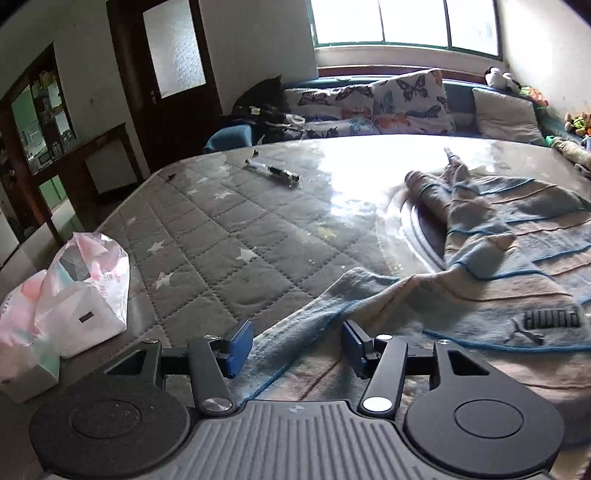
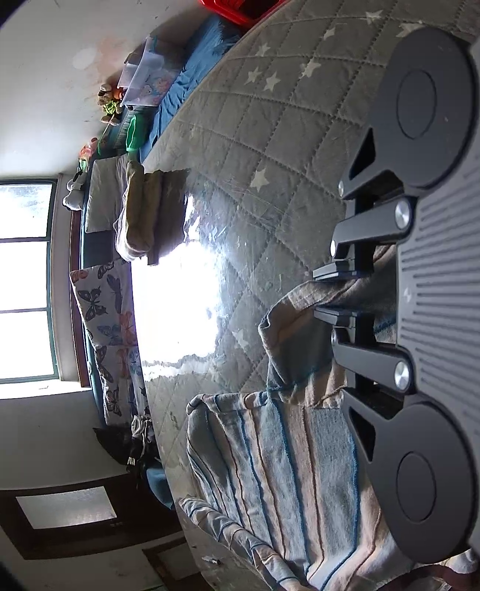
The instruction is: Fold clothes
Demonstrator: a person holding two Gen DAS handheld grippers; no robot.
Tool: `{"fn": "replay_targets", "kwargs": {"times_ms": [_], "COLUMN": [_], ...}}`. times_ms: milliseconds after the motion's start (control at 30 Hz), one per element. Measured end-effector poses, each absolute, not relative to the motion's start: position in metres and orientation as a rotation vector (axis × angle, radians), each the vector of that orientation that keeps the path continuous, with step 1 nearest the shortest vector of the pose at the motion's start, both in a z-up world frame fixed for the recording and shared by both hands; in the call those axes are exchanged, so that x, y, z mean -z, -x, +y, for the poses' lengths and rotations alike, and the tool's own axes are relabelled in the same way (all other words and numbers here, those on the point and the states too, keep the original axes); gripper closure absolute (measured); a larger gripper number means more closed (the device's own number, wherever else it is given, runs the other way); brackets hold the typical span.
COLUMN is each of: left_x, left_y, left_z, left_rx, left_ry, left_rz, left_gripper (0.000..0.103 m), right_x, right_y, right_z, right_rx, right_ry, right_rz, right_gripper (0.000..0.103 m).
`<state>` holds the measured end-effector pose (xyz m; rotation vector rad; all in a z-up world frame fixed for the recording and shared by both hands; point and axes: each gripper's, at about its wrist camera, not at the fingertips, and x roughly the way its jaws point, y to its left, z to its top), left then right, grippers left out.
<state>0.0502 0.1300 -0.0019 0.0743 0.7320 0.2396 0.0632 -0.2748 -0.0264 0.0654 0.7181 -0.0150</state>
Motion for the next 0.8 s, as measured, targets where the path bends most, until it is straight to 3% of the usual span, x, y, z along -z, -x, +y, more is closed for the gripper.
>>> {"fn": "replay_targets", "kwargs": {"times_ms": [67,100,133,200,233,500,633,767,800], "left_x": [0.003,0.004,0.005,0.006,0.007,-0.007,-0.001,-0.006,-0.010], "left_y": [-0.052,-0.052,-0.052,-0.051,-0.050,-0.012,0.005,-0.001,-0.006], "left_z": [0.130,0.129,0.128,0.123,0.121,0.139,0.155,0.155,0.150], "left_rx": [-0.217,-0.208,-0.194,-0.162,-0.172,-0.463,-0.506,-0.464,-0.443], "left_ry": [-0.082,-0.090,-0.093,-0.095,-0.106,-0.052,-0.017,-0.005,-0.008], "left_rz": [0.730,0.726,0.724,0.721,0.717,0.690,0.781,0.784,0.771], "left_gripper": [0.047,0.053,0.072,0.094,0.101,0.103,0.103,0.099,0.093], "right_x": [0.027,0.027,0.027,0.028,0.028,0.028,0.027,0.019,0.014], "right_y": [-0.065,-0.065,-0.066,-0.067,-0.067,-0.067,-0.068,-0.071,-0.072], "right_z": [-0.273,-0.273,-0.272,-0.273,-0.273,-0.272,-0.271,-0.272,-0.272], "right_rx": [0.016,0.017,0.016,0.016,0.017,0.030,0.032,0.027,0.022], "right_ry": [-0.055,-0.051,-0.050,-0.052,-0.052,-0.052,-0.046,-0.045,-0.044], "right_rz": [0.717,0.717,0.717,0.715,0.715,0.720,0.722,0.728,0.721], "right_gripper": [0.085,0.085,0.085,0.085,0.085,0.087,0.086,0.085,0.084]}}
